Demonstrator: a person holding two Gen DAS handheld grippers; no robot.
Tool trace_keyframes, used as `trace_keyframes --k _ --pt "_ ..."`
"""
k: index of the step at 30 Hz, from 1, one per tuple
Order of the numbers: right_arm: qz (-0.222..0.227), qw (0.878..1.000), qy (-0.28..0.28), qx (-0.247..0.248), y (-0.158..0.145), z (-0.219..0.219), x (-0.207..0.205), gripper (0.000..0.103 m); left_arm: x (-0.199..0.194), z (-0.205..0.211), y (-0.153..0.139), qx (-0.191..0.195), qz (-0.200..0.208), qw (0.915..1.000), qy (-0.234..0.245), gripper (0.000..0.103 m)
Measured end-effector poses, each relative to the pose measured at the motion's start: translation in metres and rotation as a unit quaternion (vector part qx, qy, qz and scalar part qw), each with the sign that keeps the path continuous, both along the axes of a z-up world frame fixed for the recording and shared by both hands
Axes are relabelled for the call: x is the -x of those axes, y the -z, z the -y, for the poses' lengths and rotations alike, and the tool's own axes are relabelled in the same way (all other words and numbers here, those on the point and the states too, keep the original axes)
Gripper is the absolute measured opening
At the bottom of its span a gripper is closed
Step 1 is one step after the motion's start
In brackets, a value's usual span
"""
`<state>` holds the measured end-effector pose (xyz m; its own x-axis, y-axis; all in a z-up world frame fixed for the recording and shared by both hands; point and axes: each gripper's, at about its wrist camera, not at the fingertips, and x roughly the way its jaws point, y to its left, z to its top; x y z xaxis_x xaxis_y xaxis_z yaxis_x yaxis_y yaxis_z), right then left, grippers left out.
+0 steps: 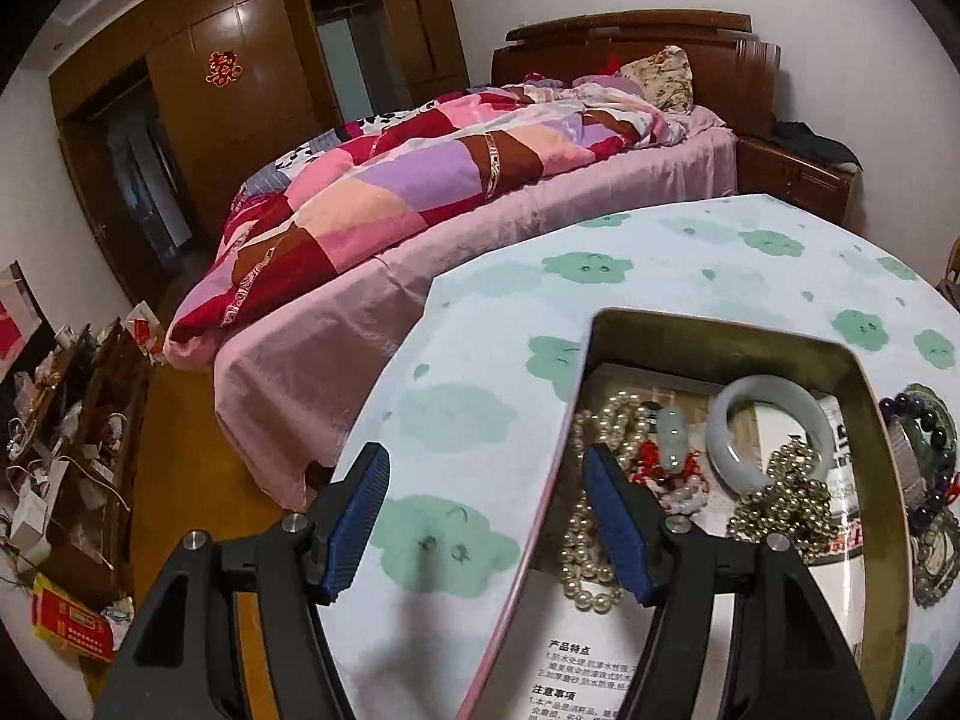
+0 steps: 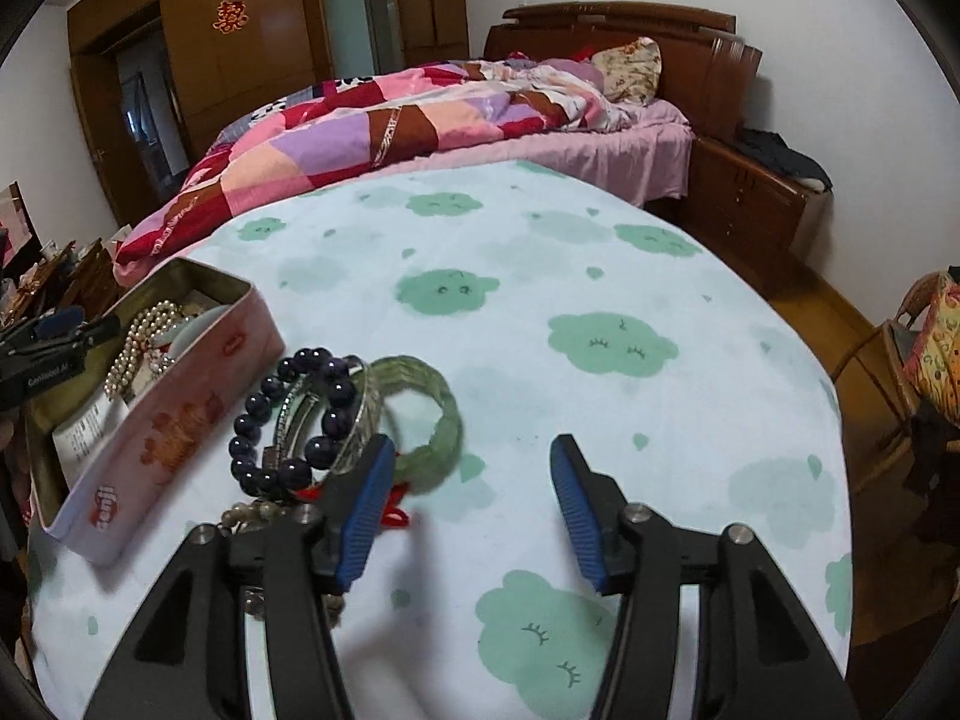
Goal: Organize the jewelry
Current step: 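Withdraw both grippers from the tin toward the black bead bracelets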
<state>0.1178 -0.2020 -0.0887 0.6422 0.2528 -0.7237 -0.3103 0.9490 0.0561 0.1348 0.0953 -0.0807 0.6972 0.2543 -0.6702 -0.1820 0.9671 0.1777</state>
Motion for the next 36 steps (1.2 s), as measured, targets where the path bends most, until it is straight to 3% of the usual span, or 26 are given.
trace_keyframes --k 6,11,22,29,36 --pt "-0.004 1.0 -0.007 0.005 0.003 -0.002 0.002 0.049 0.002 -0.001 -0.004 -0.009 0.002 0.9999 -0.011 0.067" --pt "0.002 1.0 -0.02 -0.006 -0.003 -0.007 0.008 0.049 0.025 0.012 -0.014 0.018 0.025 0.9995 -0.004 0.067" --pt "0.009 1.0 -0.001 0.002 -0.002 0.003 0.018 0.046 0.047 0.096 -0.031 0.013 0.045 0.9951 0.087 0.067" --pt "0.015 1.0 0.007 -0.01 -0.004 0.015 0.024 0.046 0.036 0.159 -0.02 0.011 0.016 0.9867 0.161 0.067" --pt "0.021 0.999 0.011 -0.023 -0.005 0.019 0.024 0.046 0.022 0.189 -0.001 0.009 -0.02 0.9817 0.189 0.067"
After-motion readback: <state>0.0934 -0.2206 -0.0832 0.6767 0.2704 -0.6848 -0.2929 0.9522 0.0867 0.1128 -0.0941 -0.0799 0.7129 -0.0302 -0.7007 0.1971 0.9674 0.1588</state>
